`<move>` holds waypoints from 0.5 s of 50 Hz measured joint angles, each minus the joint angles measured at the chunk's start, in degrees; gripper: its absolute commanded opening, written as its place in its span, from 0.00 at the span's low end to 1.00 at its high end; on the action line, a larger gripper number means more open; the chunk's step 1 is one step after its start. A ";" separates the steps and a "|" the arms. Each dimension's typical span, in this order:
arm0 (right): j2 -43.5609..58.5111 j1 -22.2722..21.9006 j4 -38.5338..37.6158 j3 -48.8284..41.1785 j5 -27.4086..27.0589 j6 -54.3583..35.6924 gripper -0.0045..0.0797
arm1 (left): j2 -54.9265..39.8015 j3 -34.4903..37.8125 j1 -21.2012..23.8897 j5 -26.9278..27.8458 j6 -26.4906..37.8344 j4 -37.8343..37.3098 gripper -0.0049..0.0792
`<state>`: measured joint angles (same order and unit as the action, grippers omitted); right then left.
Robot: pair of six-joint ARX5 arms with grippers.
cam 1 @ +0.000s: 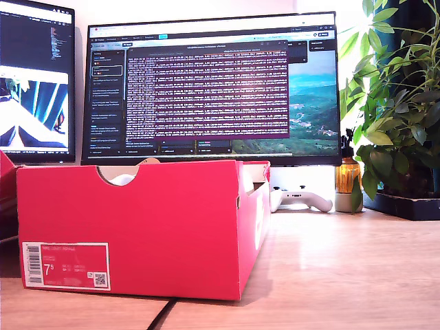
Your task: Pack the white shoes by picking the first shoe and placing it inside the red shoebox, left side, then picking and rotating the second shoe and placing it in the shoebox
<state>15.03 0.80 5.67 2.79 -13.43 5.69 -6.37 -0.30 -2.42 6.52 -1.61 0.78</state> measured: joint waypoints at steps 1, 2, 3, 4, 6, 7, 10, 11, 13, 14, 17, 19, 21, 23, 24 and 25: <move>-0.33 0.02 0.33 -0.02 0.76 -0.11 0.05 | 0.00 0.00 0.00 0.00 0.00 -0.09 0.03; -0.61 0.04 0.63 -0.02 1.38 -0.17 0.05 | 0.00 0.00 0.00 0.00 -0.02 -0.20 0.03; -0.90 0.07 0.98 -0.02 2.36 -0.22 0.05 | 0.00 0.00 0.00 0.00 -0.07 -0.26 0.04; -1.25 0.11 1.40 -0.02 2.71 -0.22 0.05 | 0.00 0.00 0.00 -0.02 -0.26 -0.31 0.04; -1.70 0.09 1.97 -0.02 3.93 -0.22 0.05 | 0.00 0.00 0.00 -0.02 -0.72 -0.37 0.04; -1.95 0.09 2.25 -0.02 4.46 -0.22 0.05 | 0.00 0.00 0.00 -0.02 -0.83 -0.42 0.04; -2.67 0.09 3.39 -0.02 6.88 -0.20 0.05 | 0.00 0.00 0.00 -0.04 -0.87 -0.83 0.04; -2.86 0.09 3.78 -0.02 7.67 -0.20 0.05 | 0.00 0.00 0.00 -0.02 -0.87 -1.03 0.04; -3.19 0.09 4.68 -0.02 8.83 -0.17 0.05 | 0.00 0.00 0.00 -0.04 -1.18 -1.55 0.04; -3.28 0.09 5.11 -0.02 9.01 -0.17 0.05 | 0.00 0.00 0.00 -0.04 -1.18 -1.77 0.04; -3.28 0.09 6.10 -0.02 9.03 -0.15 0.05 | 0.00 0.00 0.00 -0.09 -1.27 -2.58 0.04; -3.26 0.09 6.47 -0.02 9.07 1.36 0.05 | 0.00 0.00 0.00 -0.17 -1.29 -3.45 0.04; -3.26 0.09 6.69 -0.02 9.33 4.68 0.05 | 0.00 0.00 0.00 -0.17 -1.29 -4.02 0.04; -3.26 0.09 6.71 -0.02 9.60 5.64 0.05 | 0.00 0.00 0.00 -0.20 -1.31 -4.33 0.04; -3.28 0.09 6.56 -0.02 9.64 6.91 0.05 | 0.00 0.00 0.00 -0.20 -1.70 -4.31 0.04; -3.28 0.09 6.34 -0.02 9.66 6.91 0.05 | 0.00 0.00 0.00 -0.20 -1.86 -4.31 0.04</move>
<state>11.75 0.89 12.01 2.76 -3.77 12.60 -6.37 -0.30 -2.42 6.33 -3.46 -3.53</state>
